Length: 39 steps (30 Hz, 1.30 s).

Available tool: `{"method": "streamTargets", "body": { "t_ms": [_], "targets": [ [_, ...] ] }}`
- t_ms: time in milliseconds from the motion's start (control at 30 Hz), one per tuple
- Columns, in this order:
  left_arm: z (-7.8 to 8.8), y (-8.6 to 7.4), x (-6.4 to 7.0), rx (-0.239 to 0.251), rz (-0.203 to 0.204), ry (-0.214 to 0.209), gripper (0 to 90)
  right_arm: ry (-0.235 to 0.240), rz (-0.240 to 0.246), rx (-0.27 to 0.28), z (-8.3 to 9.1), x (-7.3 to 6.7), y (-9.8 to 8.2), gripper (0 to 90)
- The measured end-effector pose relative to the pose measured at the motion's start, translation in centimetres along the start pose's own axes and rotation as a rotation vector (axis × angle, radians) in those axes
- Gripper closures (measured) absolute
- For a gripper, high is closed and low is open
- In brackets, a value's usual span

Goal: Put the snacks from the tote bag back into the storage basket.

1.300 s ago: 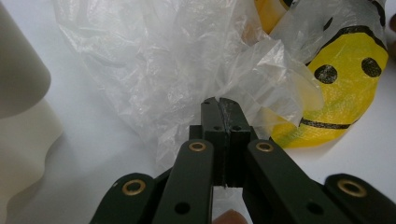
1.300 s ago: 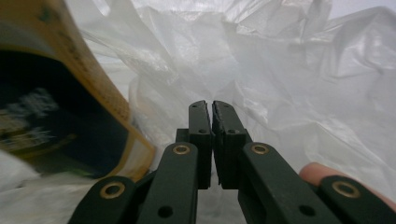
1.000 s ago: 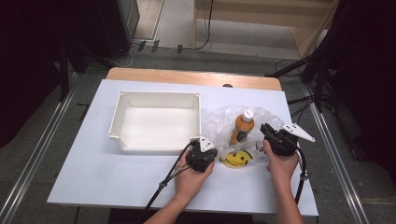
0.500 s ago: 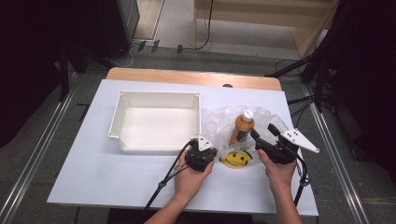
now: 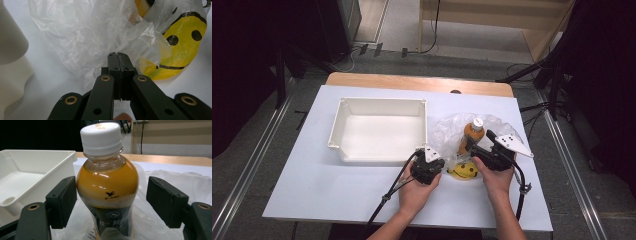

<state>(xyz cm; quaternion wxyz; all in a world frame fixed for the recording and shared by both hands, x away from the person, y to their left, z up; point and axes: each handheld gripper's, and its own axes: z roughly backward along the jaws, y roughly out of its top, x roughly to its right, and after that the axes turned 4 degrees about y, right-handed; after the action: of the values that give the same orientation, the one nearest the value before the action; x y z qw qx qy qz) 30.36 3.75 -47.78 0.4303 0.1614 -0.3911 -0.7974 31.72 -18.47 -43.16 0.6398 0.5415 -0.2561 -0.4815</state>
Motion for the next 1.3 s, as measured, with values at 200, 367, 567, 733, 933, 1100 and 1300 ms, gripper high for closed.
{"method": "streamTargets", "body": {
  "t_ms": [200,367,567,733,933,1100,1300],
  "targets": [
    [0.0,0.0,0.1,-0.002,-0.005,0.003,90.0,-0.028,0.002,-0.016,-1.6,-0.5,-0.5,26.9],
    [0.0,0.0,0.0,-0.001,-0.004,0.002,90.0,-0.036,-0.026,-0.001,-2.2,-0.7,-0.6,29.9],
    [0.0,0.0,0.1,-0.001,-0.004,0.007,90.0,-0.023,-0.034,-0.009,-2.3,-0.6,-0.6,29.1],
    [0.0,0.0,0.1,-0.002,-0.004,0.007,90.0,-0.017,-0.037,-0.022,-2.4,-0.5,-0.6,30.5],
    [0.0,0.0,0.1,0.001,-0.002,0.006,90.0,-0.021,-0.021,-0.035,-2.3,-0.6,-0.4,31.5],
    [0.0,0.0,0.0,0.002,-0.001,0.002,90.0,-0.021,-0.003,-0.028,-2.0,-1.0,0.3,31.6],
    [0.0,0.0,0.0,0.006,0.003,0.0,90.0,-0.02,-0.006,-0.014,-1.1,-1.3,1.4,31.5]
  ]
}}
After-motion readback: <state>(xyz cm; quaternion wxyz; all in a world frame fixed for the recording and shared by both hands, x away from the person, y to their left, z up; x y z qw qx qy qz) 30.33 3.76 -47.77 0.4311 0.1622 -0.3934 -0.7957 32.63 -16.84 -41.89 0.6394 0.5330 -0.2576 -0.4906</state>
